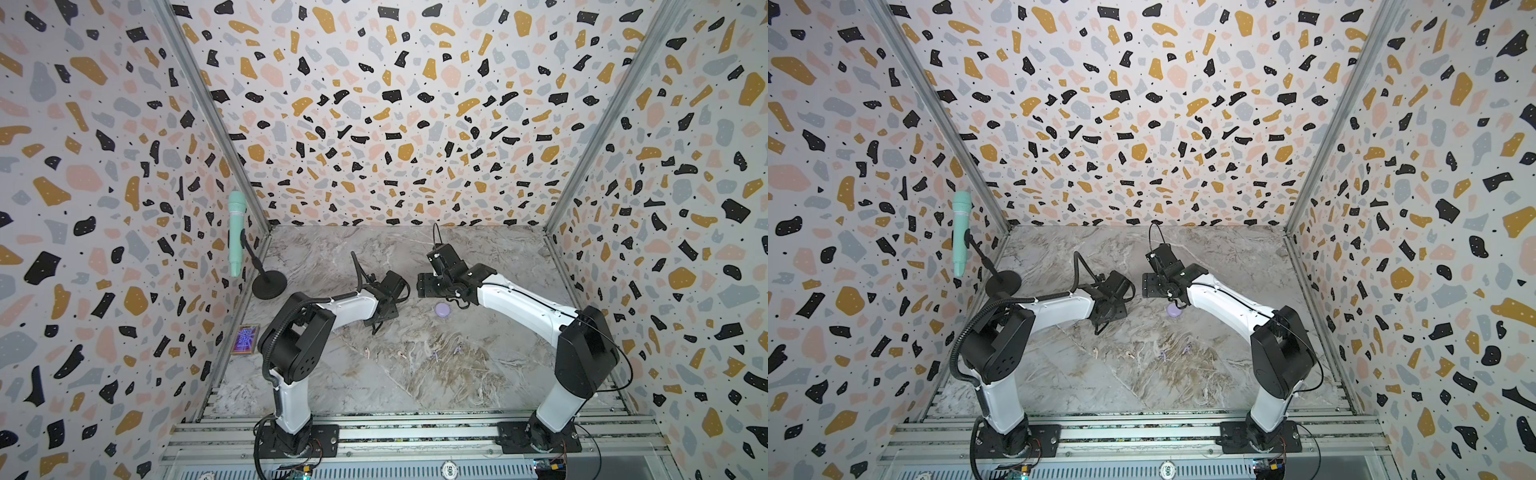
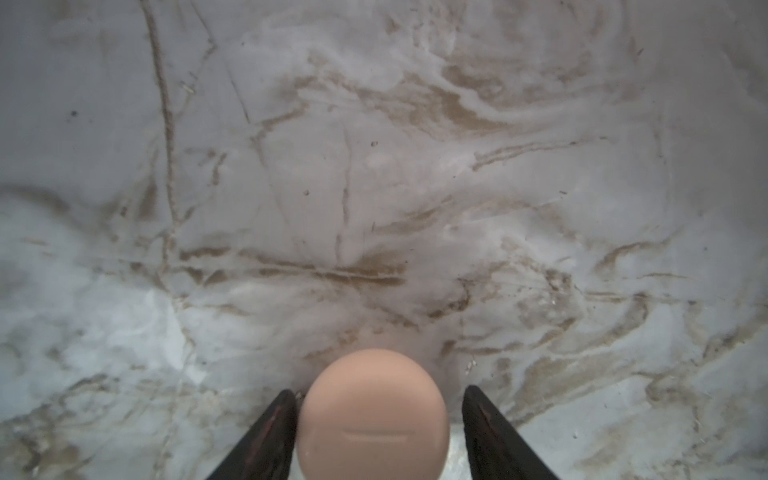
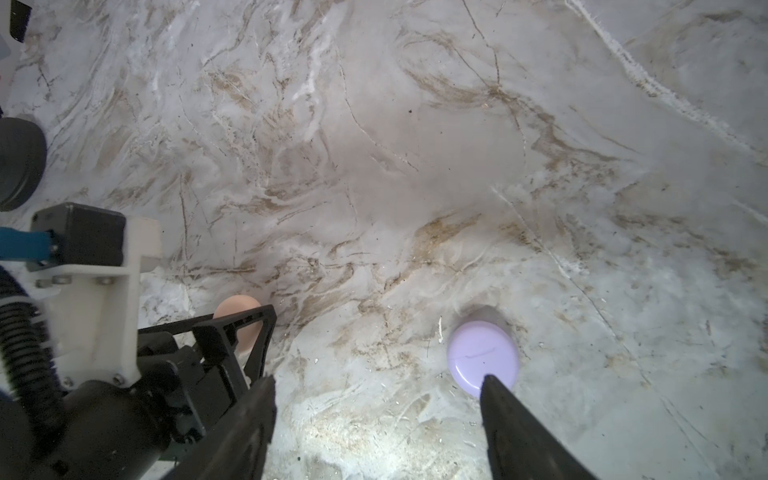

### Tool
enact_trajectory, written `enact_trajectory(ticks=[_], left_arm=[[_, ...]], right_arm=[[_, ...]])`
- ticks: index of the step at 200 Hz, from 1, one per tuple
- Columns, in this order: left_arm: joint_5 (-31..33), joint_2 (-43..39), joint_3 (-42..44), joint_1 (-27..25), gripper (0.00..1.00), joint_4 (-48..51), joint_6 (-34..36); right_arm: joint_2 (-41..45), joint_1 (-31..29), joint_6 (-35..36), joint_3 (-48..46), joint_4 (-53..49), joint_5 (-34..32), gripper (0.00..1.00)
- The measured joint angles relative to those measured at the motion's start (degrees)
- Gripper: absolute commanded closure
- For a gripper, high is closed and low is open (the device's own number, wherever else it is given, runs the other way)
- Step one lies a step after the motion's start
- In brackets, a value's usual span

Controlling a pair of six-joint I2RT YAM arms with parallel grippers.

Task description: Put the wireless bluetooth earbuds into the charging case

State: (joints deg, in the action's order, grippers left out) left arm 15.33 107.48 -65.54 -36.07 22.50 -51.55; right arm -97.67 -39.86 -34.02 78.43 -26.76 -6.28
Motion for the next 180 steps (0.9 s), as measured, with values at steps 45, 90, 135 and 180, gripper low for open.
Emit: enact_trajectory(ticks=[45,90,135,180], left_arm=[[0.2,-0.1,0.3,0.0,0.73,-0.4,2.2],[0.2,-2.0,0.3,-0.1,1.00,0.5,6.9],[0.9,-10.4,0.1,-0.7,1.00,1.9,15.2],[3.6,-29.9,10.9,-2.9,1.00,-6.5,26.5]], right_arm=[[0.8,0.0,0.0,-1.1,0.4,0.4,0.21],[2.1,0.0,0.0,-2.3,0.8,0.8,0.14],[8.9,0.0,2.0,-5.9,1.6,1.5,0.01],[19.1,1.9,6.6,-12.1,3.8,8.7,0.01]])
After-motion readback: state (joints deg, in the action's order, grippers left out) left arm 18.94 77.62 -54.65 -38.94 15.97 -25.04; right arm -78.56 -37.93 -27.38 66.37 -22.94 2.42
